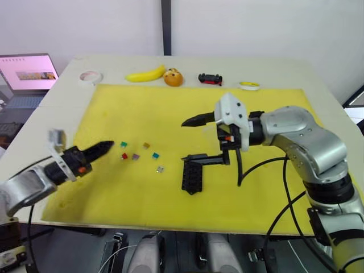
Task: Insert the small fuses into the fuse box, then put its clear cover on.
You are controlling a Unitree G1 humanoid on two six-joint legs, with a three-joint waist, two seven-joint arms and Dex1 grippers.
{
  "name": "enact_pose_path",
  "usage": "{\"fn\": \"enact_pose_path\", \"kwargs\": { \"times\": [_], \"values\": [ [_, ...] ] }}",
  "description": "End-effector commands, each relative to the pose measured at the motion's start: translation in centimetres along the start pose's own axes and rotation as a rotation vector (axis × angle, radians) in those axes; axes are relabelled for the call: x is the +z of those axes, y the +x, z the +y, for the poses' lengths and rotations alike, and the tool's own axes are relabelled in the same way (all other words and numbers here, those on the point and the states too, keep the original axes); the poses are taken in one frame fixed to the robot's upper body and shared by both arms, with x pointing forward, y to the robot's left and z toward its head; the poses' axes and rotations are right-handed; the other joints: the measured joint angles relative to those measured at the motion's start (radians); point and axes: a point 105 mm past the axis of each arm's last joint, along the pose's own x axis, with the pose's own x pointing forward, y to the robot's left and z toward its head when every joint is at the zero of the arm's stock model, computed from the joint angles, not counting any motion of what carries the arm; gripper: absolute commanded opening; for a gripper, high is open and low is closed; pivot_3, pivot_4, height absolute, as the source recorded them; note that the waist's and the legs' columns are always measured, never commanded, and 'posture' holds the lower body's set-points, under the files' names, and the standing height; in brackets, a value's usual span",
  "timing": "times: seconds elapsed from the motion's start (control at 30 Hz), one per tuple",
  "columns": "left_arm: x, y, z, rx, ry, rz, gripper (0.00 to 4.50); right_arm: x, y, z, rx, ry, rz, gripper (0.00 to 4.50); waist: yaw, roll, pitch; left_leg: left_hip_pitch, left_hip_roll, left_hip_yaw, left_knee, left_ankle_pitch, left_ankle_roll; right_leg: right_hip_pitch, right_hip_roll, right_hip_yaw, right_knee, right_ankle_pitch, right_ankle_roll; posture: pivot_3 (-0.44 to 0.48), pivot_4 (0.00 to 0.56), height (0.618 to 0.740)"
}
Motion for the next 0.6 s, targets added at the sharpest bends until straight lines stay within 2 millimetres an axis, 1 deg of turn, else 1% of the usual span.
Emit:
{"fn": "enact_pose_path", "kwargs": {
  "times": [0.03, 0.2, 0.37, 0.6],
  "values": [
    [0.3, 0.2, 0.8, 0.045, 0.002, 0.031, 1.0, 1.2, -0.2, 0.0, -0.004, -0.051, -0.012, 4.5, 0.001, 0.0, 0.0, 0.0, 0.0, 0.0, 0.0, 0.0, 0.0, 0.0, 0.0, 0.0, -0.001, 0.0, 0.0, 0.0, 0.15, 0.737],
    [1.0, -0.3, 1.7, 0.085, -0.031, 0.075, 3.52, 1.1, -0.3, -0.1, -0.009, -0.067, 0.005, 4.5, 0.0, 0.0, 0.0, -0.005, 0.0, -0.001, 0.0, 0.0, 0.0, -0.001, 0.002, -0.001, -0.006, 0.001, -0.001, 0.0, 0.15, 0.737],
    [0.2, -0.2, 2.8, 0.126, -0.08, 0.18, 3.52, 1.3, -0.3, -0.2, -0.02, -0.082, 0.008, 4.5, 0.0, 0.0, 0.0, -0.005, 0.0, 0.0, 0.0, 0.0, 0.001, -0.001, 0.002, -0.001, -0.008, 0.001, 0.0, 0.0, 0.15, 0.737],
    [0.0, 1.0, 2.9, 0.116, -0.091, 0.252, 3.52, 1.3, -0.1, -0.1, -0.027, -0.088, 0.014, 4.5, 0.007, 0.0, 0.0, -0.005, -0.001, 0.0, 0.001, 0.0, 0.001, 0.0, 0.003, -0.002, -0.008, 0.003, 0.003, 0.0, 0.15, 0.737]
  ]
}}
